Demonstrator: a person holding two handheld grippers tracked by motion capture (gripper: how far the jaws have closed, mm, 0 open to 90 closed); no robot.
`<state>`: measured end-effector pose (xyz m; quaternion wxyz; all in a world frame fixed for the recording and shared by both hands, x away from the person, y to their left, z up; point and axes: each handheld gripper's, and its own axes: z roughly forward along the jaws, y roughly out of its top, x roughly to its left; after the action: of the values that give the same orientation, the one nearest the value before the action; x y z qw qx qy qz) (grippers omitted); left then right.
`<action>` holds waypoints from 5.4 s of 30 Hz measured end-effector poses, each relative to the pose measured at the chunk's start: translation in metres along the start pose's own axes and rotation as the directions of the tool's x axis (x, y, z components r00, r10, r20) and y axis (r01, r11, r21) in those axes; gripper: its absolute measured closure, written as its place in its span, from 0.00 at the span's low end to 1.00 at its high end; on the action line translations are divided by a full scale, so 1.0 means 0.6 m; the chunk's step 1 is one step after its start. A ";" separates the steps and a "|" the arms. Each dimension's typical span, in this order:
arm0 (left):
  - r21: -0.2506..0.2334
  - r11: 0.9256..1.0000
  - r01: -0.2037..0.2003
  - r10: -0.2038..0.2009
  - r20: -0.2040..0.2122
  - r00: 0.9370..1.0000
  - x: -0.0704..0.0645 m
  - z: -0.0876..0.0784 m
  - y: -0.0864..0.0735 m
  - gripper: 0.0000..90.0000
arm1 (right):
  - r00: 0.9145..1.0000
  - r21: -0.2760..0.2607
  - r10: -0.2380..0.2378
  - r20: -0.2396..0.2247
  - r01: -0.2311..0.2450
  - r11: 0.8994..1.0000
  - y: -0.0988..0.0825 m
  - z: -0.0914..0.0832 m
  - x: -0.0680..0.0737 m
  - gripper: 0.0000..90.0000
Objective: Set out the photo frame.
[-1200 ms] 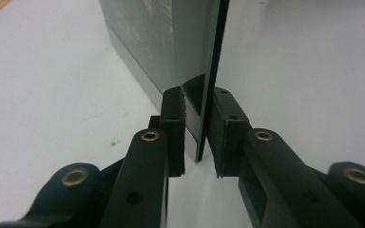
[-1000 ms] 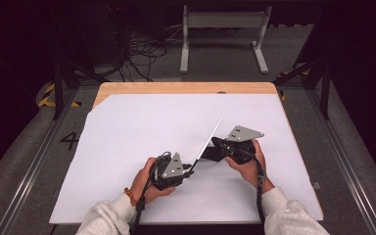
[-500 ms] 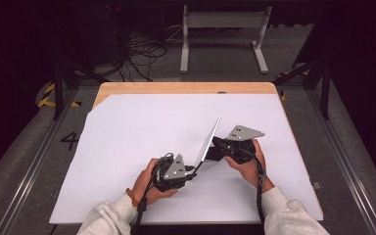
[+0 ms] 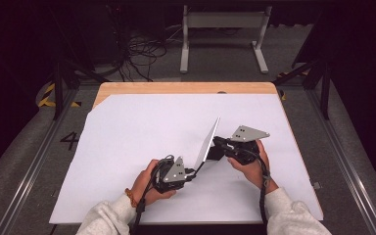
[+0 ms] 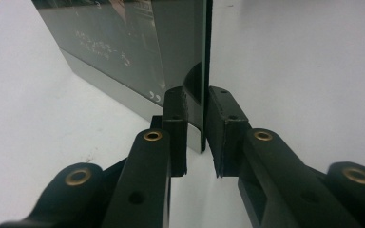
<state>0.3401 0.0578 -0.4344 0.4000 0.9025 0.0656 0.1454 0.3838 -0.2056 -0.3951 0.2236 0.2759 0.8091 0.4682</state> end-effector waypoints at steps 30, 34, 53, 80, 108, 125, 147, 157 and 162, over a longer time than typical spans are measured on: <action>0.017 1.000 0.004 -0.004 0.011 1.000 0.005 0.003 -0.006 1.00 | 0.996 -0.034 -0.057 -0.075 0.055 0.998 -0.013 -0.052 0.069 0.98; 0.008 1.000 -0.001 0.000 0.019 1.000 0.002 0.004 -0.002 1.00 | 0.996 -0.035 -0.057 -0.073 0.054 0.998 -0.011 -0.049 0.069 0.98; -0.012 1.000 0.002 -0.001 0.043 0.999 -0.010 0.018 0.012 1.00 | 0.997 -0.044 -0.044 -0.066 0.041 0.998 -0.010 -0.030 0.059 0.99; -0.021 1.000 0.014 -0.014 0.007 1.000 -0.013 0.031 0.023 0.93 | 0.997 0.038 -0.017 -0.079 0.020 0.999 -0.059 -0.064 0.073 0.79; 0.028 0.998 0.056 -0.055 -0.035 0.998 0.009 -0.045 -0.057 0.86 | 0.997 0.032 0.072 -0.012 -0.072 0.997 -0.049 -0.027 0.128 0.50; 0.025 0.998 0.062 -0.061 -0.043 0.997 0.014 -0.040 -0.054 0.78 | 0.998 0.031 0.062 -0.008 -0.062 0.998 -0.058 -0.041 0.119 0.66; 0.027 0.995 0.096 -0.094 -0.066 0.993 0.027 -0.039 -0.057 0.73 | 0.995 0.017 0.094 0.038 -0.095 0.995 -0.079 -0.070 0.095 0.67; 0.026 0.995 0.098 -0.096 -0.074 0.993 0.029 -0.039 -0.055 0.69 | 0.991 0.000 0.117 0.064 -0.118 0.993 -0.091 -0.084 0.084 0.68; 0.032 0.994 0.106 -0.103 -0.082 0.991 0.031 -0.038 -0.056 0.65 | 0.991 -0.003 0.106 0.076 -0.106 0.994 -0.095 -0.091 0.076 0.70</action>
<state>0.3503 0.1009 -0.4408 0.3876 0.8985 0.1313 0.1590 0.3025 -0.2339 -0.4248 0.2290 0.3364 0.7844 0.4680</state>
